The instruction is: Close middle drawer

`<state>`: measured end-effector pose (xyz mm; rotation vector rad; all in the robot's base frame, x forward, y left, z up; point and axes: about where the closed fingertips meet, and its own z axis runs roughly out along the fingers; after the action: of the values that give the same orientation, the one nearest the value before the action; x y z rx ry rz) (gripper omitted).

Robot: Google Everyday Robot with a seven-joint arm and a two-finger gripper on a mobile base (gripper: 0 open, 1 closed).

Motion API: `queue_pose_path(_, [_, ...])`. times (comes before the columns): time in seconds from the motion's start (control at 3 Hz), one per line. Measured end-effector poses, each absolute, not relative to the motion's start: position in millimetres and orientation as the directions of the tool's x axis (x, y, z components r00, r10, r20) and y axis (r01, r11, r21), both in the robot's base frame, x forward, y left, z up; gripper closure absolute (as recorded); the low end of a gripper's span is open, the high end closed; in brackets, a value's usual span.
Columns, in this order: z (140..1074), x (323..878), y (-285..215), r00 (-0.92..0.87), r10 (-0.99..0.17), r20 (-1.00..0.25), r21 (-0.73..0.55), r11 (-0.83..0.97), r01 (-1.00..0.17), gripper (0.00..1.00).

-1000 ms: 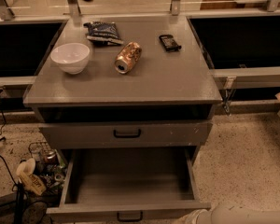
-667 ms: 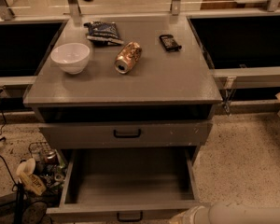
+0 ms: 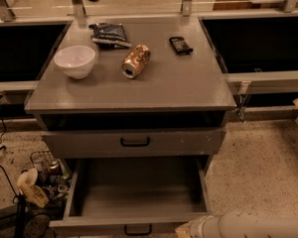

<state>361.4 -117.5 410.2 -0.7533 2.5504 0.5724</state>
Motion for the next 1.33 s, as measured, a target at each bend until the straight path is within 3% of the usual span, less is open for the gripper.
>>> queue_pose_path(0.33, [410.1,361.7,-117.3,-0.766,-0.41,-0.495,0.265,0.769,-0.582,0.82])
queue_pose_path(1.33, [410.1,361.7,-117.2,-0.766,-0.41,-0.495,0.265,0.769,-0.582,0.13])
